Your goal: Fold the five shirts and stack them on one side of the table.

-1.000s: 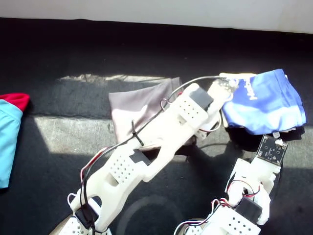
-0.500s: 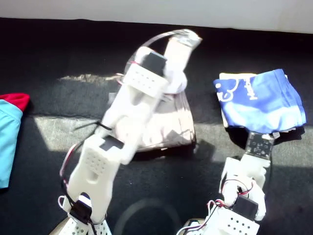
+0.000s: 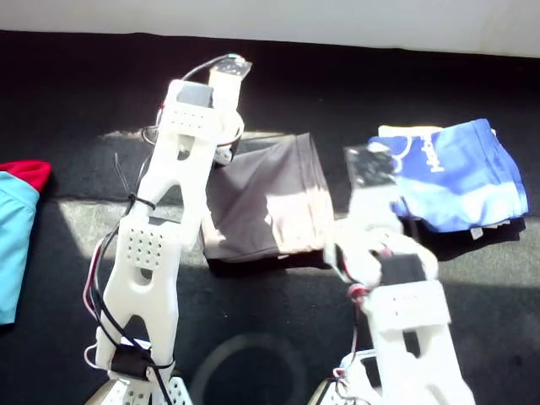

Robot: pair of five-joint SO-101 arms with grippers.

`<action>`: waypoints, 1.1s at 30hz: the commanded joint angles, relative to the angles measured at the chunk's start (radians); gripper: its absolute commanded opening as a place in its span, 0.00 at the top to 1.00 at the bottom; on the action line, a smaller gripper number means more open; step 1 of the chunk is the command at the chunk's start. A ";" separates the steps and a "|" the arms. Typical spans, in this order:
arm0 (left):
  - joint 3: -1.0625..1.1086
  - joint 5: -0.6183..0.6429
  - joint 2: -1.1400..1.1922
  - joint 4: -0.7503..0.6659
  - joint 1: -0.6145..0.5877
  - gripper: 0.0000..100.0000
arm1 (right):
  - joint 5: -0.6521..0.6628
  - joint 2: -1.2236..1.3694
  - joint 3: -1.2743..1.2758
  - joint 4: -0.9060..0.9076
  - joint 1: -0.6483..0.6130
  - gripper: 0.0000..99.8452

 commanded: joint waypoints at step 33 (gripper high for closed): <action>-0.007 -0.005 -0.097 0.029 -0.160 0.99 | -0.011 0.417 -0.136 -0.076 0.025 0.99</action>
